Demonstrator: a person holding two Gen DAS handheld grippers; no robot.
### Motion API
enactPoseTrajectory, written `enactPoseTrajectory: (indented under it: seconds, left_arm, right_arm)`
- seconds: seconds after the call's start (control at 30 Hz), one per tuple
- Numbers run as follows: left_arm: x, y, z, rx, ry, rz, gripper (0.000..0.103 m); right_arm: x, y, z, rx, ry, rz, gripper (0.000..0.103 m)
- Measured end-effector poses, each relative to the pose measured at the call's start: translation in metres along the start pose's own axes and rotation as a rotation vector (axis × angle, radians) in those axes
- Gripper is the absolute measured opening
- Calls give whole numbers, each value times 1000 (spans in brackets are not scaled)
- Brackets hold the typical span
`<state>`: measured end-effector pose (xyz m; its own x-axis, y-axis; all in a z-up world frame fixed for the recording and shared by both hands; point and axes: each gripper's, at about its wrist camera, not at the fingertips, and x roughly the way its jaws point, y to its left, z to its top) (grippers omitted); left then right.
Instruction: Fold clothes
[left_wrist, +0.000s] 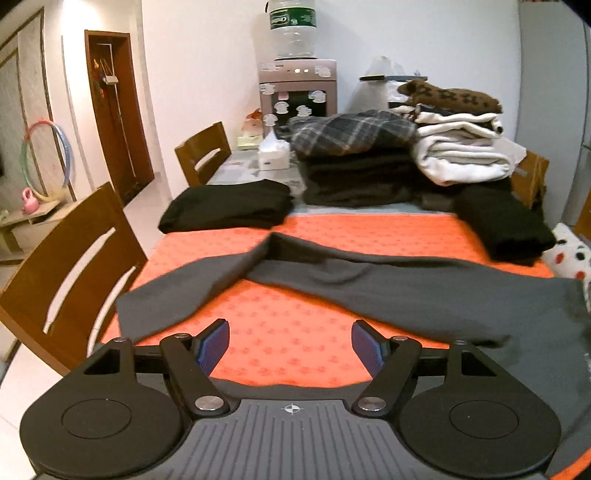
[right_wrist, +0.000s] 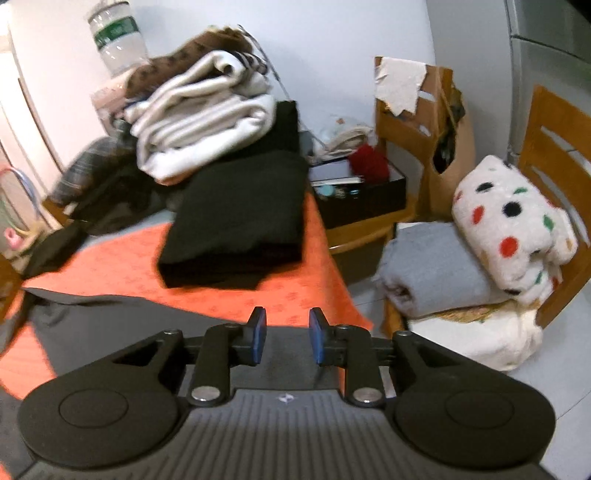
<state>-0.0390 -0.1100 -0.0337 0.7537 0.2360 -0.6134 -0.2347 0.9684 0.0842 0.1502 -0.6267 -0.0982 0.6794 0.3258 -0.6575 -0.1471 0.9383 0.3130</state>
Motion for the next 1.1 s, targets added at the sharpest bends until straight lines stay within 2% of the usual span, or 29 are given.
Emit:
enactPoseTrajectory:
  seconds: [0.17,0.33,0.63,0.8,1.07,1.1]
  left_arm:
    - [26,33,-3,17,28,13,75]
    - [66,66,-3,43,74,25,75]
    - [141,108,4,141,98,-54,74]
    - [180,116,5,194,115,-89,59]
    - [207,121,8,228,108,-112,49]
    - [209,122,10,222,109,-115,43]
  right_arm:
    - [-34,30,-11,21,7,36,32]
    - [-55,74,-37,54,20,29,35]
    - [-81,137,-90,219,22,-32,35]
    - [-91,169,-112,255,31,-79,36]
    - [-104,208,-131,278,13,-112,38]
    - [-105,211,-132,278,11,-116,39]
